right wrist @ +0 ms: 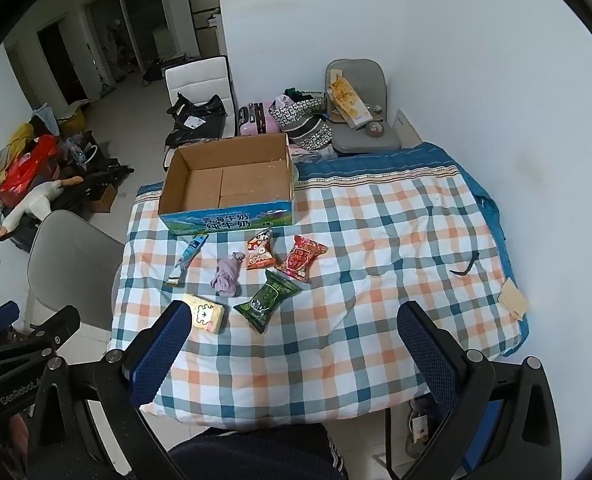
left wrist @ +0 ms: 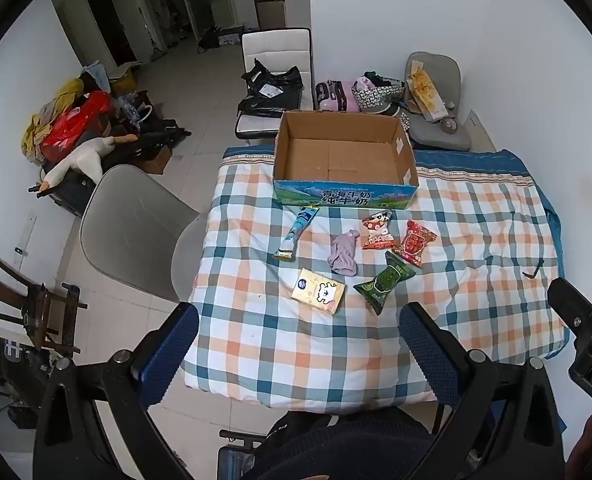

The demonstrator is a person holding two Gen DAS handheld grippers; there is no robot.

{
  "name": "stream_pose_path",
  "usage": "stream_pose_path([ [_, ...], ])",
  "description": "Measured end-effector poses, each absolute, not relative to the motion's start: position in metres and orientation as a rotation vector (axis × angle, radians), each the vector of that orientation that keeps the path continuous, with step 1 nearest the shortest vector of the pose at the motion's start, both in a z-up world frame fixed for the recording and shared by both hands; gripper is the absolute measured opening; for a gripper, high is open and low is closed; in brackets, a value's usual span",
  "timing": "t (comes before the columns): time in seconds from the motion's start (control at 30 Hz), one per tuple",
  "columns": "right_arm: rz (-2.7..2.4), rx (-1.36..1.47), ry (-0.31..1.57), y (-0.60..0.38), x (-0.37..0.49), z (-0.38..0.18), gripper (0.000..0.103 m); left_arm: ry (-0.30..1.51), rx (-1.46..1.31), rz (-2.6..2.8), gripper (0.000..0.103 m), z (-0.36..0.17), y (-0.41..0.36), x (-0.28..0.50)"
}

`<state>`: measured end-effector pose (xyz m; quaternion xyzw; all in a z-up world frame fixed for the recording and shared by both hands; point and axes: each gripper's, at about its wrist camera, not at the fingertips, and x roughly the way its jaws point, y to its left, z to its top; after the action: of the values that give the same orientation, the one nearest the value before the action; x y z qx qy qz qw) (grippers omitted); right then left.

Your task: Organize soft objects

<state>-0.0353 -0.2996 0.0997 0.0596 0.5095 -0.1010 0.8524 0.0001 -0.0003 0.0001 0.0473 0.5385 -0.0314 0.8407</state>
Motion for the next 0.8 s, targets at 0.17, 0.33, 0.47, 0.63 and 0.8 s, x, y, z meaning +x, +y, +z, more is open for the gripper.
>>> stream_pose_path([
  [0.17,-0.209,0.131,1.076,-0.2993,-0.0348,0.1008,0.103,1.140,0.100,-0.067,0.103,0.0005,-0.0010,-0.0003],
  [0.33,-0.214,0.130,1.076,-0.2997,-0.0340,0.1009,0.103,1.136,0.101,-0.067,0.103,0.0010,-0.0003,-0.0001],
  [0.47,-0.214,0.127,1.076,-0.2991,-0.0338,0.1005,0.103,1.137,0.102,-0.064,0.103,0.0018,-0.0018,-0.0036],
  [0.63,-0.214,0.129,1.075,-0.2994,-0.0380,0.1024,0.103,1.134,0.100,-0.070,0.103,-0.0002,-0.0014,-0.0035],
  [0.8,-0.213,0.128,1.074,-0.2995,-0.0397,0.1042,0.103,1.133,0.098,-0.070,0.103,0.0010,-0.0010,-0.0023],
])
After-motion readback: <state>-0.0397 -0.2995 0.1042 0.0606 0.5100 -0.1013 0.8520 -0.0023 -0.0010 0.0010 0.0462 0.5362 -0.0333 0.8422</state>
